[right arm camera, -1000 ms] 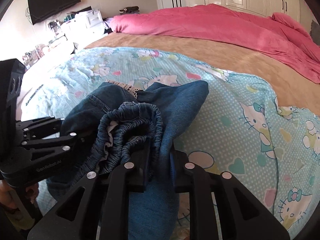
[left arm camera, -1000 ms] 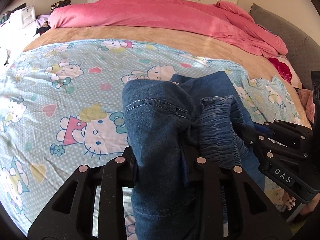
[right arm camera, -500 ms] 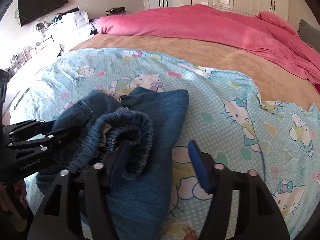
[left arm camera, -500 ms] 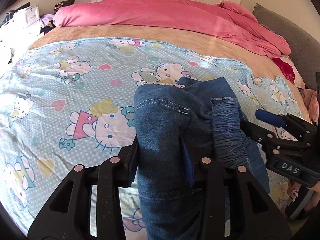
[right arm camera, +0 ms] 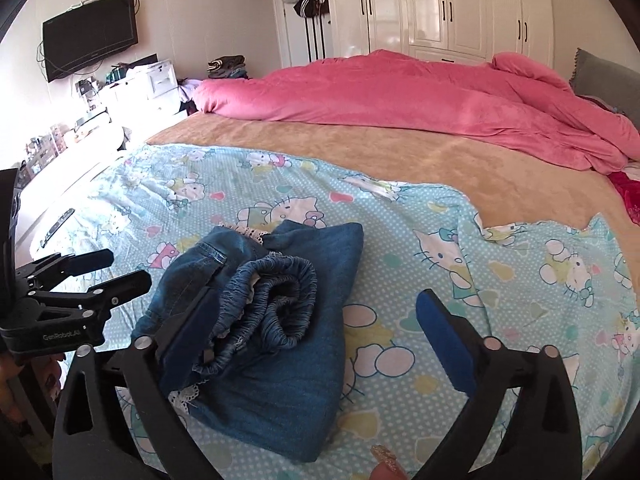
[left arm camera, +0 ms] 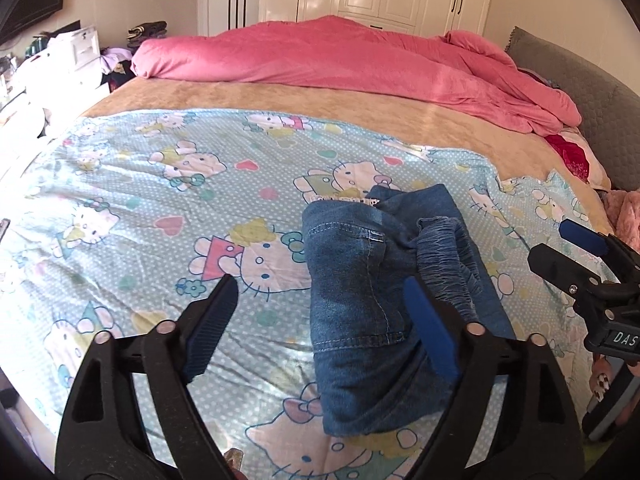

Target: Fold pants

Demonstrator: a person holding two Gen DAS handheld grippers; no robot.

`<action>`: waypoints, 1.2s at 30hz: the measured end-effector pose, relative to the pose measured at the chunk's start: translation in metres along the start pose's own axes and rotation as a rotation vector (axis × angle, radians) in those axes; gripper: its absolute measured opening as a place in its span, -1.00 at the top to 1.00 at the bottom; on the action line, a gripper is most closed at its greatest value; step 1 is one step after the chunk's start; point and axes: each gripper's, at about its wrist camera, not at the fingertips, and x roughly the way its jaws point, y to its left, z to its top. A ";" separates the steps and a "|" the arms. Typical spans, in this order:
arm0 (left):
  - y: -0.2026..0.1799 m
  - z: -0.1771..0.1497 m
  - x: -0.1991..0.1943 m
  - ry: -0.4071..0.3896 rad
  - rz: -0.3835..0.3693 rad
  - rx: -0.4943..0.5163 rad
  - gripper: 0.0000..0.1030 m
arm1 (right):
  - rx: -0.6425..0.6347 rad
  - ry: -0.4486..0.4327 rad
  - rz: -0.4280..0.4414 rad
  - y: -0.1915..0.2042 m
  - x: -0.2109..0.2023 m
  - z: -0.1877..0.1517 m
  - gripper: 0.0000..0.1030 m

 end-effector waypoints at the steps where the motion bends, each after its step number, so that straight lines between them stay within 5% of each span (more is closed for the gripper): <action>1: 0.000 0.000 -0.003 -0.005 0.002 0.003 -0.66 | 0.003 -0.006 -0.004 0.000 -0.003 0.000 -0.91; 3: -0.001 -0.001 -0.011 -0.022 0.013 0.013 -0.81 | 0.008 -0.017 -0.003 0.000 -0.010 0.001 -0.91; 36: 0.007 -0.030 -0.089 -0.099 0.046 -0.004 -0.82 | -0.007 -0.109 -0.012 0.024 -0.082 -0.006 -0.91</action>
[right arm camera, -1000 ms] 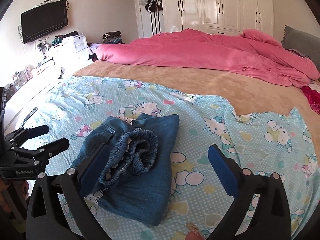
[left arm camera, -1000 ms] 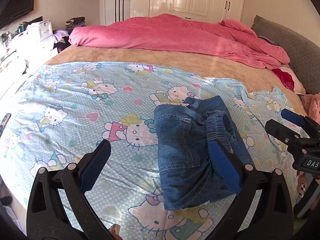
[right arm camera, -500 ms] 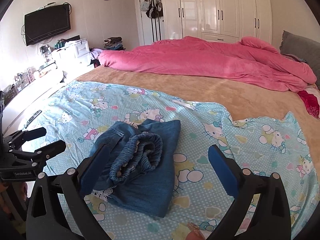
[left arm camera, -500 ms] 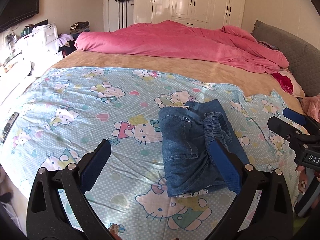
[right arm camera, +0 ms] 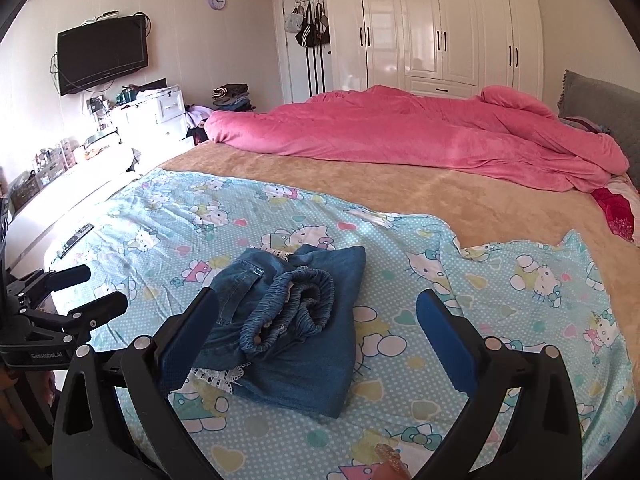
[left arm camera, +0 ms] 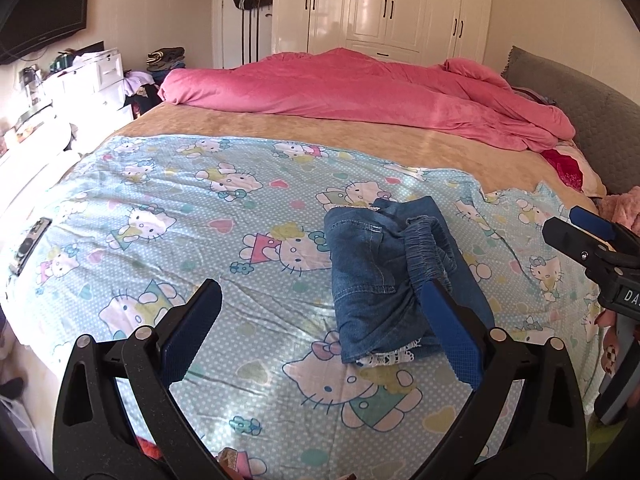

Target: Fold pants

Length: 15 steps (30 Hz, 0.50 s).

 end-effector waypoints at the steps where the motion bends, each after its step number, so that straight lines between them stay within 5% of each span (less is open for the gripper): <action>1: 0.000 -0.002 -0.002 0.000 -0.001 -0.003 -0.82 | 0.001 -0.003 0.001 0.000 -0.003 -0.001 -0.91; 15: -0.001 -0.030 -0.023 0.017 0.006 0.003 -0.82 | 0.013 0.002 -0.023 -0.005 -0.027 -0.028 -0.91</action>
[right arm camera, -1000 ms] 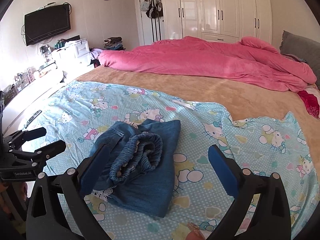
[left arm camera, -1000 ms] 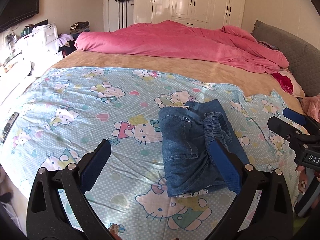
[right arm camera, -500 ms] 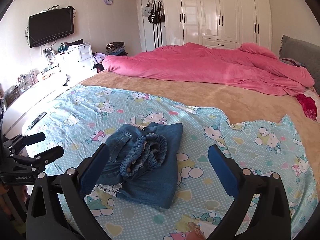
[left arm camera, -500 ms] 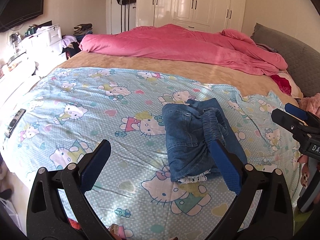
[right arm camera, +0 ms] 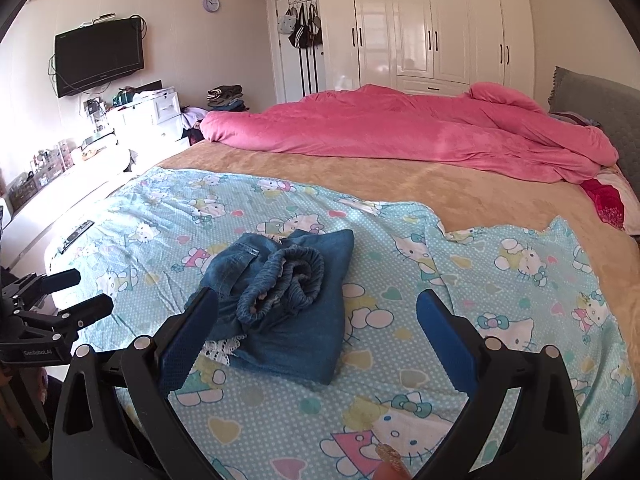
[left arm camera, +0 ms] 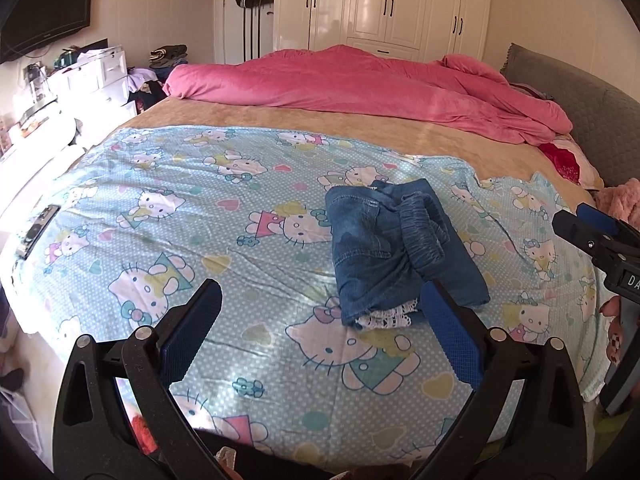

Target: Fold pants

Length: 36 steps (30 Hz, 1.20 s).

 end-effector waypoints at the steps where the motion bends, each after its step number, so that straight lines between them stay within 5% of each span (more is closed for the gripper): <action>1: 0.000 -0.003 0.000 0.004 0.000 -0.001 -0.82 | 0.002 0.004 -0.004 -0.001 -0.001 -0.004 -0.91; 36: -0.004 -0.071 0.023 0.122 -0.006 -0.023 -0.82 | 0.045 0.167 -0.003 0.012 0.022 -0.087 -0.91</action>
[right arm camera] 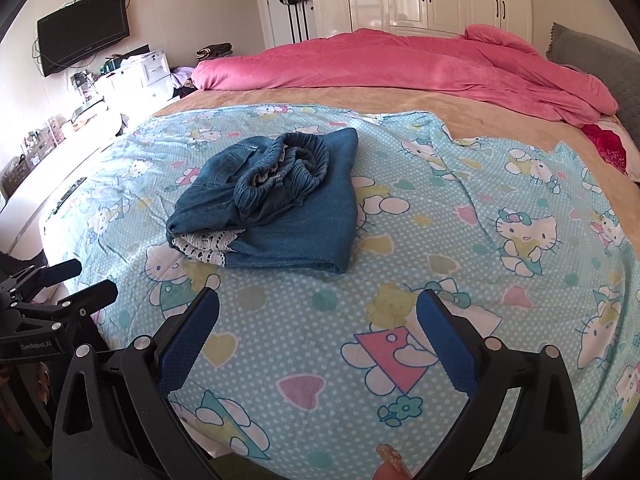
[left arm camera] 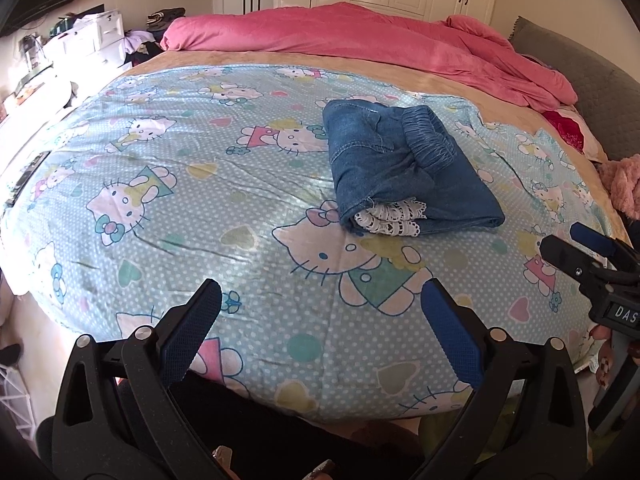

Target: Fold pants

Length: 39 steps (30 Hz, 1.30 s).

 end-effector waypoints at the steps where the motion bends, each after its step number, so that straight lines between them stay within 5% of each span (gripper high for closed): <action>1: 0.000 0.000 0.000 -0.002 -0.003 -0.002 -0.82 | -0.001 0.003 -0.001 0.001 0.002 -0.002 -0.91; 39: 0.012 -0.002 0.012 0.028 0.033 -0.024 -0.82 | 0.001 0.069 -0.023 0.006 0.025 -0.011 -0.91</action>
